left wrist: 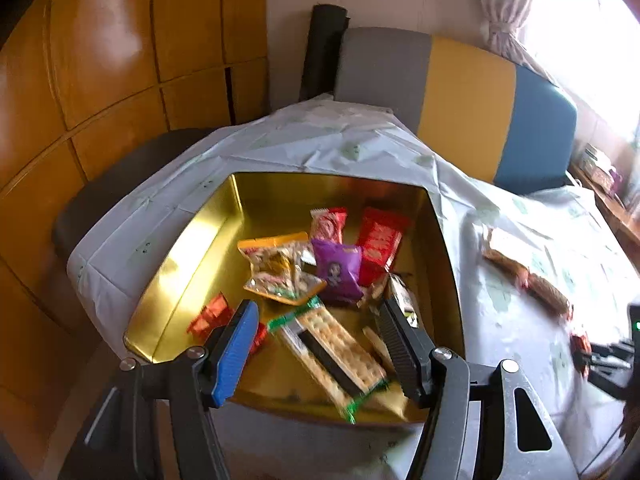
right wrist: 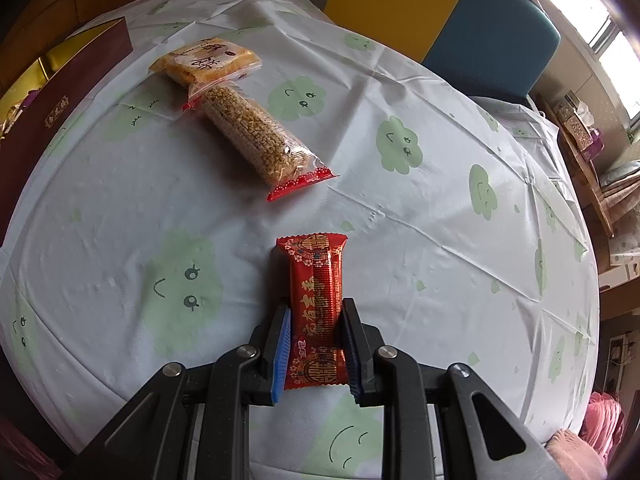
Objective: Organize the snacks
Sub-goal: 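Carry the red stick packet into the gold tin and open the right gripper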
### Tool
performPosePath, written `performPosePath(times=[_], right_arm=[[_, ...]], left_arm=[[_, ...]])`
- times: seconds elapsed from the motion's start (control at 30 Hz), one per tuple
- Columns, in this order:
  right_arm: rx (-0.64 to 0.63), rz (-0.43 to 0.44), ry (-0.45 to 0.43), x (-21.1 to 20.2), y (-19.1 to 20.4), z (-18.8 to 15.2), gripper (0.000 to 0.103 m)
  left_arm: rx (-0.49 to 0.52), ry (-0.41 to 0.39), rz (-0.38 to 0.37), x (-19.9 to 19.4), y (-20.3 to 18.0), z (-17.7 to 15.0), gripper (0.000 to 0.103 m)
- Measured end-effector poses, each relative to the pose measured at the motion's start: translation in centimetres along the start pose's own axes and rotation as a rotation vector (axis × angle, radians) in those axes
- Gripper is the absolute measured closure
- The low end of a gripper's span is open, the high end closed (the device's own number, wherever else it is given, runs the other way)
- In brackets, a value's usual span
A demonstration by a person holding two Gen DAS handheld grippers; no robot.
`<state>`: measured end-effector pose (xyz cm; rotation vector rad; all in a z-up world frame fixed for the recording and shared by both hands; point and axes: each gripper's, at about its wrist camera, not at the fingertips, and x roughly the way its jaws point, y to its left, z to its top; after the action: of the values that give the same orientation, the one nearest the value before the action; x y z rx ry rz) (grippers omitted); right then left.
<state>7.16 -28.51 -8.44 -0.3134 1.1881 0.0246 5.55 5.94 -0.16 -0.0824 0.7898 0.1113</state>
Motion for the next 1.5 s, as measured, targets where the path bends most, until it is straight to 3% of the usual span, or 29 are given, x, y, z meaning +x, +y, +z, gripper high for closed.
performPosePath(times=[0.63,1.1,1.17,1.33,1.5], right_arm=[[-0.026,-0.016,-0.014,-0.2,0.3,-0.1,0.079],[-0.002,0.001,-0.016,-0.3,-0.2,0.3,0.081],[0.027,0.03,-0.02,-0.4,-0.6,0.5,0.081],[0.043,0.211,-0.041,-0.9,0.0,0.9,0.081],[-0.039,0.199,-0.055,-0.8,1.8,0.9,0.081]], left_arm=[[-0.031,0.056,-0.024,-0.5,1.3,-2.7,0.039],[-0.087,0.067,0.035,-0.2,4.1,-3.6,0.039],[-0.089,0.066,0.024,-0.3,4.1,-3.6,0.039],[-0.069,0.071,0.03,-0.3,3.6,-3.8,0.039],[-0.061,0.069,0.039,-0.2,3.3,-4.0,0.039]])
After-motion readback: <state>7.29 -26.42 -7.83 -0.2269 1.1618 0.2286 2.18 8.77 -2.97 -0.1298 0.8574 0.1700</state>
